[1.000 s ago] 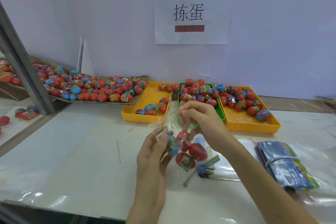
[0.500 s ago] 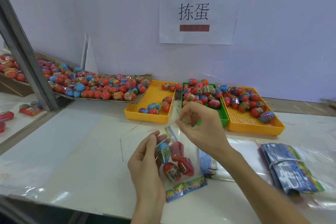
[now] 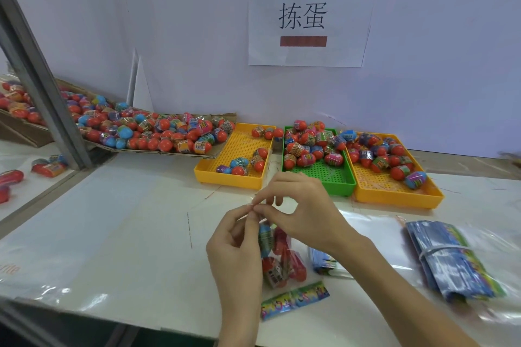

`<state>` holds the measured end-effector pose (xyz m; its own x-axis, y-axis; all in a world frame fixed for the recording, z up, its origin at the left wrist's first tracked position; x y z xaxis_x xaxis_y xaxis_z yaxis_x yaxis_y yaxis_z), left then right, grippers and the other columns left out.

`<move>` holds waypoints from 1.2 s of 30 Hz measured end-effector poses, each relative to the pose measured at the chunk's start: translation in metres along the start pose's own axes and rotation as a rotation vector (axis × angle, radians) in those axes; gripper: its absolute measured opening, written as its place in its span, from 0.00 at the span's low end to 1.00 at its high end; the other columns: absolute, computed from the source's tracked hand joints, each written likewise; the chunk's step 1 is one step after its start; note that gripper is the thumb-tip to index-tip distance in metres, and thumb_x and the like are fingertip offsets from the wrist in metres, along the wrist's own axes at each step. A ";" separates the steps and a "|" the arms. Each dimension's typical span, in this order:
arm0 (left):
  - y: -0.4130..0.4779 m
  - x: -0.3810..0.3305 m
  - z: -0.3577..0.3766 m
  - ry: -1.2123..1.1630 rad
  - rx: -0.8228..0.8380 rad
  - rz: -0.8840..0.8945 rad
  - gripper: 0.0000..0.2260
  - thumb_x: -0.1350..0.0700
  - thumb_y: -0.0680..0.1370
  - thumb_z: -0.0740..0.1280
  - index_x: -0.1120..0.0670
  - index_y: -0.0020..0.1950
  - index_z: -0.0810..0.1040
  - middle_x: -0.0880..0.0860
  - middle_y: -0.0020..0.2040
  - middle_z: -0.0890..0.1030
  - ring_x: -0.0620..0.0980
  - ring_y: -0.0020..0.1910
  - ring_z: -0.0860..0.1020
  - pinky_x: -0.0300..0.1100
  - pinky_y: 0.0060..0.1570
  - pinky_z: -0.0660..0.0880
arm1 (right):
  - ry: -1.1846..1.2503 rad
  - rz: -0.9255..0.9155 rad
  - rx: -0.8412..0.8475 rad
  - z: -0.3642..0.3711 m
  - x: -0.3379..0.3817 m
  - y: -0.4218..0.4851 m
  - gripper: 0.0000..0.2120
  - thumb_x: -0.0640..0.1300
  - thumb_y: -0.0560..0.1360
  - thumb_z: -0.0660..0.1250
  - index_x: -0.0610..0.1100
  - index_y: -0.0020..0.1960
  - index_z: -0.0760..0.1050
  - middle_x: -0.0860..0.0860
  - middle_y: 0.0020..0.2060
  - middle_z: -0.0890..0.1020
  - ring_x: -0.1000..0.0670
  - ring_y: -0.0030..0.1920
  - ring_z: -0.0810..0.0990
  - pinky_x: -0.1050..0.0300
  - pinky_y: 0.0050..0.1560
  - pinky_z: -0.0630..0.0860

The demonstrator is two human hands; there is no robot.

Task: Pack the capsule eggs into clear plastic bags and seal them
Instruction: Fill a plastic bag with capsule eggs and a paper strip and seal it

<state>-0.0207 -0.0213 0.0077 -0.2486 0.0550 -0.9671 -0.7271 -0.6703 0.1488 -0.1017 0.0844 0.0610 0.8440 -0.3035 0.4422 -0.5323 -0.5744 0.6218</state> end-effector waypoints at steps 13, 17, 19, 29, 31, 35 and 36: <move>-0.007 -0.003 0.008 0.345 0.020 0.194 0.10 0.62 0.81 0.67 0.48 0.53 0.84 0.35 0.38 0.81 0.30 0.41 0.80 0.24 0.36 0.73 | -0.130 -0.033 0.048 -0.003 0.011 -0.003 0.02 0.40 0.73 0.72 0.44 0.44 0.84 0.53 0.36 0.83 0.55 0.35 0.78 0.52 0.37 0.78; -0.008 -0.006 0.008 0.376 0.037 0.213 0.12 0.62 0.81 0.67 0.44 0.49 0.81 0.33 0.34 0.80 0.30 0.40 0.80 0.23 0.36 0.73 | -0.118 -0.008 0.081 -0.004 0.010 -0.002 0.03 0.39 0.73 0.71 0.44 0.41 0.84 0.53 0.34 0.82 0.55 0.35 0.78 0.54 0.37 0.77; -0.009 -0.008 0.009 0.390 0.052 0.219 0.15 0.62 0.81 0.67 0.40 0.46 0.78 0.29 0.35 0.80 0.30 0.41 0.80 0.24 0.37 0.73 | -0.117 -0.003 0.088 -0.005 0.010 -0.001 0.04 0.38 0.72 0.71 0.43 0.40 0.83 0.52 0.33 0.81 0.55 0.35 0.77 0.54 0.37 0.77; -0.009 -0.008 0.010 0.409 0.083 0.195 0.17 0.63 0.81 0.67 0.38 0.45 0.77 0.29 0.38 0.80 0.33 0.42 0.80 0.26 0.39 0.75 | -0.109 0.047 0.138 -0.001 0.004 -0.001 0.05 0.38 0.72 0.70 0.46 0.41 0.75 0.54 0.36 0.77 0.52 0.36 0.74 0.52 0.37 0.75; -0.009 -0.005 0.010 0.394 0.084 0.191 0.14 0.63 0.80 0.67 0.41 0.47 0.79 0.34 0.36 0.82 0.35 0.41 0.81 0.27 0.39 0.76 | -0.097 0.050 0.122 -0.001 0.002 -0.001 0.05 0.38 0.72 0.70 0.46 0.42 0.74 0.54 0.36 0.76 0.52 0.35 0.73 0.51 0.37 0.75; -0.009 -0.005 0.011 0.370 0.089 0.179 0.13 0.62 0.81 0.68 0.42 0.47 0.80 0.36 0.36 0.83 0.35 0.40 0.82 0.27 0.38 0.75 | -0.066 0.073 0.079 -0.004 -0.004 -0.001 0.06 0.37 0.71 0.69 0.46 0.41 0.73 0.54 0.36 0.75 0.52 0.35 0.73 0.52 0.37 0.74; -0.009 -0.005 0.011 0.368 0.091 0.175 0.13 0.62 0.81 0.68 0.42 0.46 0.80 0.36 0.36 0.83 0.35 0.40 0.82 0.26 0.38 0.75 | -0.063 0.074 0.070 -0.004 -0.004 -0.001 0.06 0.37 0.71 0.69 0.46 0.41 0.73 0.54 0.36 0.75 0.52 0.35 0.73 0.52 0.36 0.74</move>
<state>-0.0200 -0.0073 0.0137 -0.1406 -0.3332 -0.9323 -0.7515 -0.5771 0.3196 -0.1050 0.0897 0.0609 0.8064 -0.3931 0.4418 -0.5890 -0.5998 0.5415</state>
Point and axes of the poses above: each hand's wrist, its own y-axis towards the middle knuckle, its own z-axis out of the palm, x = y × z, the point moved 4 cm from there along y, towards the middle knuckle
